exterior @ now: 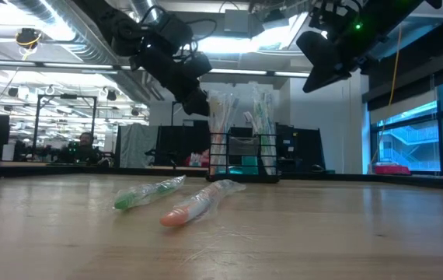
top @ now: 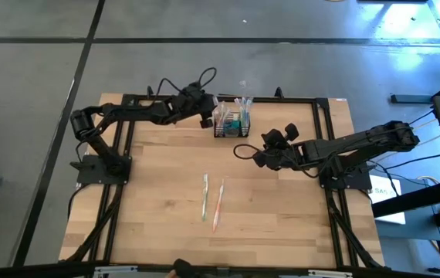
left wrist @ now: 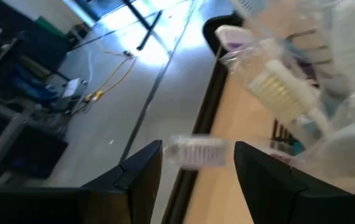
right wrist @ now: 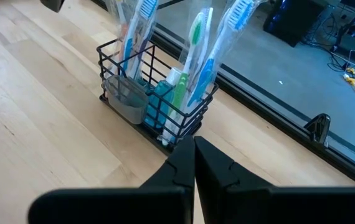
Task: Pick & Place toothbrushing station
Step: Put the purple toothbrush in the left section of the wire organizer, then put the green toothbrush in the left section of the wire organizer
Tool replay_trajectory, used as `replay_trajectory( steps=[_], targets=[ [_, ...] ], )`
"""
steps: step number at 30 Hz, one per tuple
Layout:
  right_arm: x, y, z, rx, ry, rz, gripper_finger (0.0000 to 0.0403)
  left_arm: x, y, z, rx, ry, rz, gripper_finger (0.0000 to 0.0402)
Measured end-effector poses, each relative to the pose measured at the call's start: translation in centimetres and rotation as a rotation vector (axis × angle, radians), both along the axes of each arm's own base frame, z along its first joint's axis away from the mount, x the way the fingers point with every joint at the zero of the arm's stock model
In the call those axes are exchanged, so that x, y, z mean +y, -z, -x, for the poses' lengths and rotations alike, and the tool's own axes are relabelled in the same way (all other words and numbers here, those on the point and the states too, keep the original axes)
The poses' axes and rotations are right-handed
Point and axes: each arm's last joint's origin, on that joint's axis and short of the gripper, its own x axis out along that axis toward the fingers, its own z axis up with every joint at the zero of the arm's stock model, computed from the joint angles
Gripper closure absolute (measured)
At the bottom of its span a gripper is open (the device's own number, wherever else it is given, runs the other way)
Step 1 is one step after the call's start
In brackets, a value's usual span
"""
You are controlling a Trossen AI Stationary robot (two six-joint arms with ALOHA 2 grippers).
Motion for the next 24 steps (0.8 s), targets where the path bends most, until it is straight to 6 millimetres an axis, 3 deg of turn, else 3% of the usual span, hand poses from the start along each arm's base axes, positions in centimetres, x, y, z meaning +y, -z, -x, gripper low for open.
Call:
replay_trajectory(
  steps=[12, 24],
  targets=[
    [0.0, 0.0, -0.1, -0.008, 0.000, -0.002, 0.0394, -1.0, -0.8, -0.6, 0.005, -0.228, -0.109, 0.0205],
    [0.0, 0.0, -0.1, -0.010, 0.002, -0.003, 0.0394, -3.2, -2.0, -1.0, 0.052, -0.170, -0.159, 0.0205]
  ],
)
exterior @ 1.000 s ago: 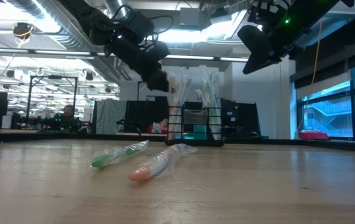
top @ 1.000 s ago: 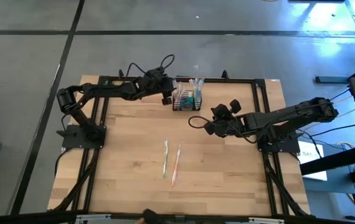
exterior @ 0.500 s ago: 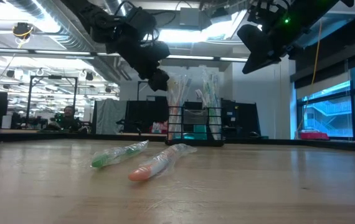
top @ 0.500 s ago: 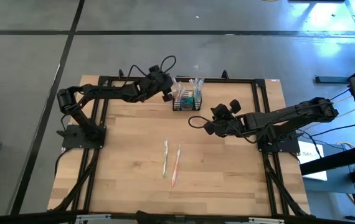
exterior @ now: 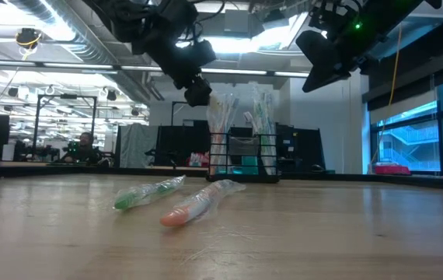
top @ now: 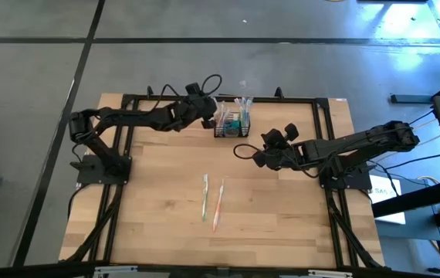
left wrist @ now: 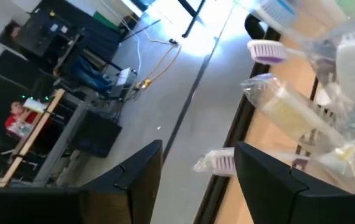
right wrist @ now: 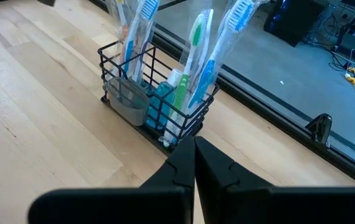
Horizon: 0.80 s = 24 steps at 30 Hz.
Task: Pick & Place toothbrushing station
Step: Put the green toothbrush in the left section of the wire organizer
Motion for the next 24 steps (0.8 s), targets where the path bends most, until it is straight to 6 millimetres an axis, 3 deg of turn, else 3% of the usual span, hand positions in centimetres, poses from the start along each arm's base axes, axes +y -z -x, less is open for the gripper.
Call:
replay_trajectory(
  steps=[12, 24],
  targets=[
    [0.0, 0.0, 0.0, 0.000, -0.001, -0.001, 0.0394, -1.7, -2.9, 1.5, -0.004, -0.106, -0.089, 0.0205],
    [0.1, 0.1, 0.0, -0.007, -0.018, -0.048, 0.0394, -5.9, -5.5, 5.6, -0.109, -0.140, 0.125, 0.0206]
  ],
)
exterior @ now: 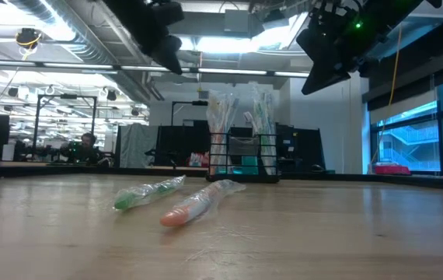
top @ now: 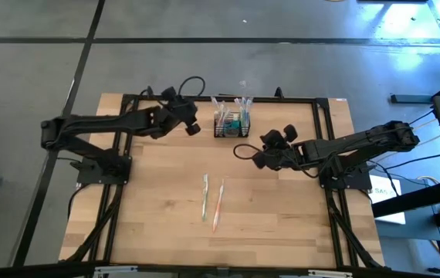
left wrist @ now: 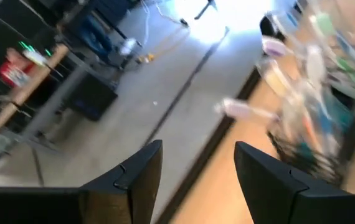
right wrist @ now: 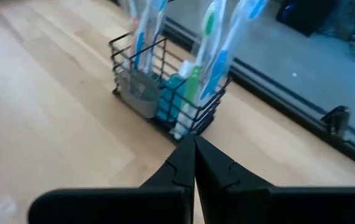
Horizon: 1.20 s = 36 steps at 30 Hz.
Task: Pick & Place toothbrushing station
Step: Put the green toothbrush in the left section of the wire organizer
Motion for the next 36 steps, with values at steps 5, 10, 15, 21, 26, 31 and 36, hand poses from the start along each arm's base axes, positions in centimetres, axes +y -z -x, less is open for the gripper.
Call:
replay_trajectory(
  steps=[5, 10, 15, 21, 26, 31, 36],
  targets=[
    [0.1, 0.0, -0.2, -0.017, -0.025, -0.037, 0.0394, -1.7, 0.5, 1.2, -0.038, 0.047, 0.210, 0.0206],
    [0.1, -0.2, -0.4, -0.040, -0.026, -0.039, 0.0394, -3.5, 1.1, 0.8, -0.112, 0.111, 0.427, 0.0206],
    [0.2, -0.2, -0.4, -0.039, -0.027, -0.039, 0.0394, -5.1, 1.3, 0.5, -0.170, 0.110, 0.502, 0.0206],
    [0.2, -0.2, -0.4, -0.013, -0.057, -0.035, 0.0394, -6.9, 1.7, 0.5, -0.223, 0.110, 0.672, 0.0206],
    [0.2, -0.1, -0.4, 0.030, -0.108, -0.024, 0.0394, -8.1, 3.3, 0.7, -0.281, 0.029, 0.798, 0.0206],
    [0.3, 0.0, -0.4, 0.072, -0.165, -0.021, 0.0394, -9.1, 4.8, 0.6, -0.296, -0.050, 0.873, 0.0206],
    [0.3, 0.0, -0.4, 0.081, -0.177, -0.020, 0.0394, -10.0, 6.5, -0.5, -0.290, -0.084, 0.925, 0.0206]
  ],
)
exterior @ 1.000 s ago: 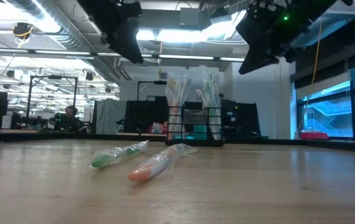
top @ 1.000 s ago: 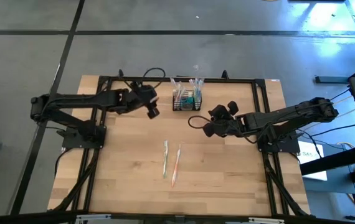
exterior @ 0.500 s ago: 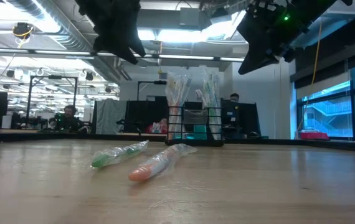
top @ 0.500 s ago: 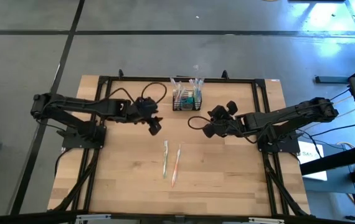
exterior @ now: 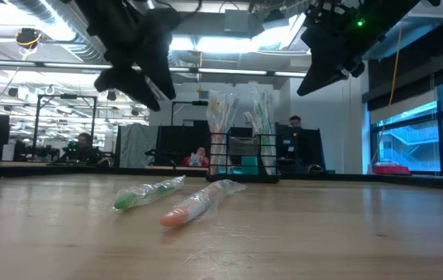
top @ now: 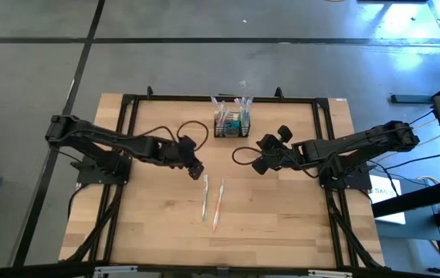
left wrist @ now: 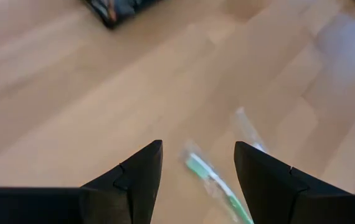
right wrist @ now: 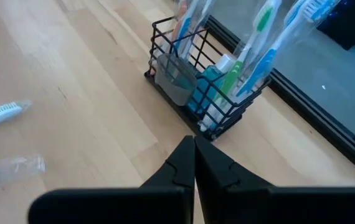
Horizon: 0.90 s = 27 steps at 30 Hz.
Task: Pick & Place toothbrushing station
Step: Put the green toothbrush in the left section of the wire organizer
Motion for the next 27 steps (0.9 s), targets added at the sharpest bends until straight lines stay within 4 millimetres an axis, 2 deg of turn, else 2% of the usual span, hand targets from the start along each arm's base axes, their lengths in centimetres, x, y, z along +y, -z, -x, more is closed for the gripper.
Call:
replay_trajectory(
  steps=[8, 27],
  targets=[
    [0.0, 0.0, 0.0, 0.007, -0.007, 0.008, 0.0394, -0.8, 3.0, -2.3, 0.034, 0.013, 0.134, 0.0206],
    [0.0, 0.0, 0.0, 0.010, -0.011, 0.010, 0.0394, -1.4, 8.2, -4.5, 0.159, 0.078, 0.235, 0.0206]
  ],
)
